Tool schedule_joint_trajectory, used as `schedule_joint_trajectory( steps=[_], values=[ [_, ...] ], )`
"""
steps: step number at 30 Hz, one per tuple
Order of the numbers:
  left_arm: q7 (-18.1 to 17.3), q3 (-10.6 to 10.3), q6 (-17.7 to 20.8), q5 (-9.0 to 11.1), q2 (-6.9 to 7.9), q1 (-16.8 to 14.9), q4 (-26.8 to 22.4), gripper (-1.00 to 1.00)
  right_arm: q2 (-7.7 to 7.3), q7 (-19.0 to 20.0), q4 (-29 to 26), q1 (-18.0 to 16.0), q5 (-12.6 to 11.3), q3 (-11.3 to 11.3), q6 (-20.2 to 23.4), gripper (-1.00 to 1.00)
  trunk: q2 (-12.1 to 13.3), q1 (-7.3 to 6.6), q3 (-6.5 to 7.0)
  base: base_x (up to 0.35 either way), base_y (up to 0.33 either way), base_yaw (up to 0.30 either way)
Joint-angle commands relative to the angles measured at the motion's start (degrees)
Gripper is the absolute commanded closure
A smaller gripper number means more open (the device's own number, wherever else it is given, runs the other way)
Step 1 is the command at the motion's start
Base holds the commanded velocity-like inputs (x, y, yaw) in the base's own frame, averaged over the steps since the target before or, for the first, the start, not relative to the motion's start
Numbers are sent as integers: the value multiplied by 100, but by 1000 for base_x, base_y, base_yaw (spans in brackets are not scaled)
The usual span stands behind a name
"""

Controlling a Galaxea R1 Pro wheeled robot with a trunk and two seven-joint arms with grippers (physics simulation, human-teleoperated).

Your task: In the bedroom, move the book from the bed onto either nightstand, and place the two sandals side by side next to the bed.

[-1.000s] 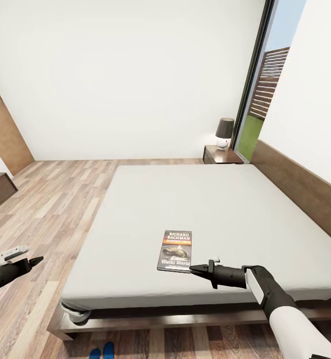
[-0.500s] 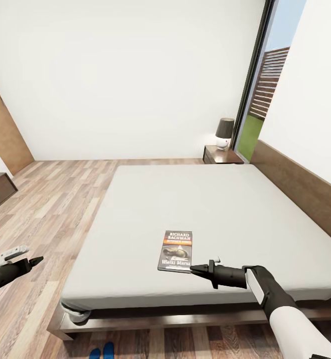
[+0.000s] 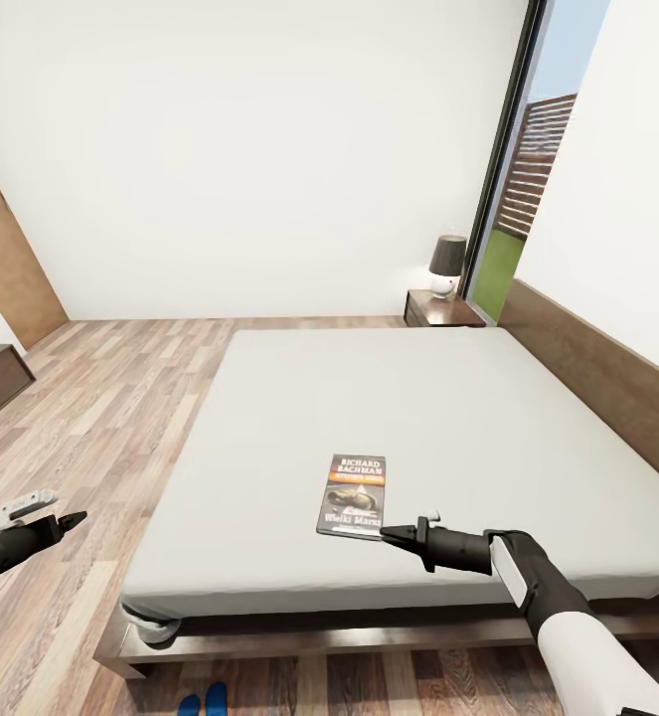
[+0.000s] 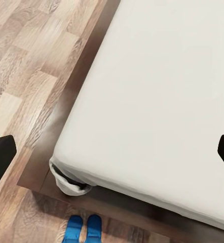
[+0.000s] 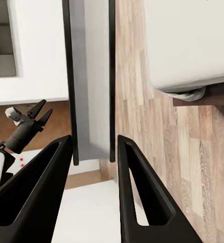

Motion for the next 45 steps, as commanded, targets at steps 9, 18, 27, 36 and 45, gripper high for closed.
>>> schedule_joint_trajectory(
  steps=[9, 18, 27, 36, 45],
  values=[
    [-22, 12, 36, 6, -4, -5, -7, -100, -9, 36, -2, -2, 15, -25, -19, 100, -12, 3, -12, 0, 0, 0],
    [-8, 12, 35, 6, -4, -5, -7, -100, 1, 37, -3, 10, 4, -65, -223, 100, -12, 3, -12, 0, 0, 0],
    [-5, 12, 35, 6, -5, -5, -3, -100, 1, 35, -3, 13, 0, -81, -347, 100, -12, 3, -12, 0, 0, 0],
    [1, 12, 35, 6, -5, -5, -1, -100, -2, 35, -3, 13, 0, -91, -375, 100, -12, 3, -12, -3, 0, 21],
    [4, 8, 35, 6, -5, -5, -1, -100, -6, 36, -3, 15, 0, -96, -379, 100, -12, 3, -12, -68, 0, 152]
  ],
)
